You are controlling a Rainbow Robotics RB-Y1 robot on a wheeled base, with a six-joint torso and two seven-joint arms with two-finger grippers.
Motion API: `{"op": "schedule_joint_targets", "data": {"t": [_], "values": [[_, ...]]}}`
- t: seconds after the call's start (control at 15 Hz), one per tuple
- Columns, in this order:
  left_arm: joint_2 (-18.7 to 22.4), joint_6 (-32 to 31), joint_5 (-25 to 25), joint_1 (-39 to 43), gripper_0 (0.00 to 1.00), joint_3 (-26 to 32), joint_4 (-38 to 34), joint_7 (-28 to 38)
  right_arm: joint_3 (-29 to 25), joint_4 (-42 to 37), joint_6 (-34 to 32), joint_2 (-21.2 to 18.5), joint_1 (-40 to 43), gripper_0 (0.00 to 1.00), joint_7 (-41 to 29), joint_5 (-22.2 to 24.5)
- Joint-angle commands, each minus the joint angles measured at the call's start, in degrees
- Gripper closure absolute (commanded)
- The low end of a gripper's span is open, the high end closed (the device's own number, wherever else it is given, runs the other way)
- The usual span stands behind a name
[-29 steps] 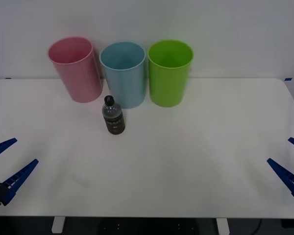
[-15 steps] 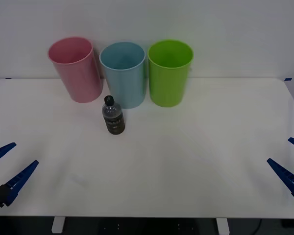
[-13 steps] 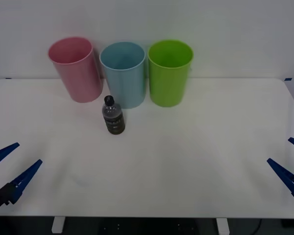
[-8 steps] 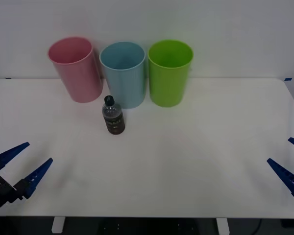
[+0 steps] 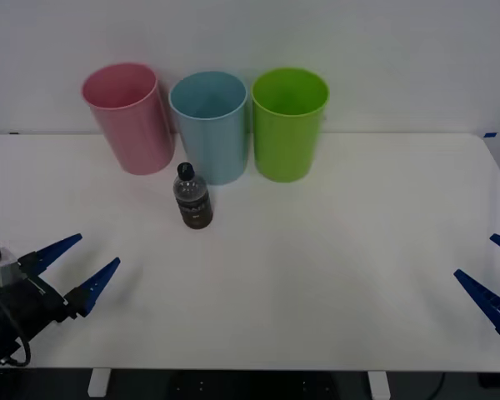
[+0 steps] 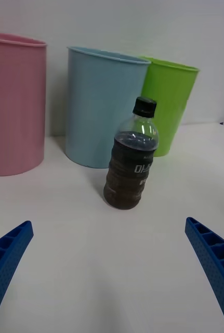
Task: Grasp the object on the table and drop it into the matching bin: aluminum can to the light blue bin, PET bottle to the pink bin.
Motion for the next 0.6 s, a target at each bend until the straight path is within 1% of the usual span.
{"op": "schedule_joint_targets", "data": {"t": [0.07,0.2,0.27,0.6], "values": [[0.0,0.48,-0.15,-4.52,0.0,-1.61,4.52,-0.92,0.0,0.0,0.0,0.0,0.0,0.0,0.0,0.0],[-0.18,1.98,-0.33,-6.63,0.0,-3.02,6.1,-1.44,0.0,0.0,0.0,0.0,0.0,0.0,0.0,0.0],[-0.62,3.38,-1.21,-7.16,0.0,-3.72,6.01,-1.62,0.0,0.0,0.0,0.0,0.0,0.0,0.0,0.0],[-6.86,6.02,-7.1,-9.62,0.0,-3.37,6.01,-2.06,0.0,0.0,0.0,0.0,0.0,0.0,0.0,0.0]]}}
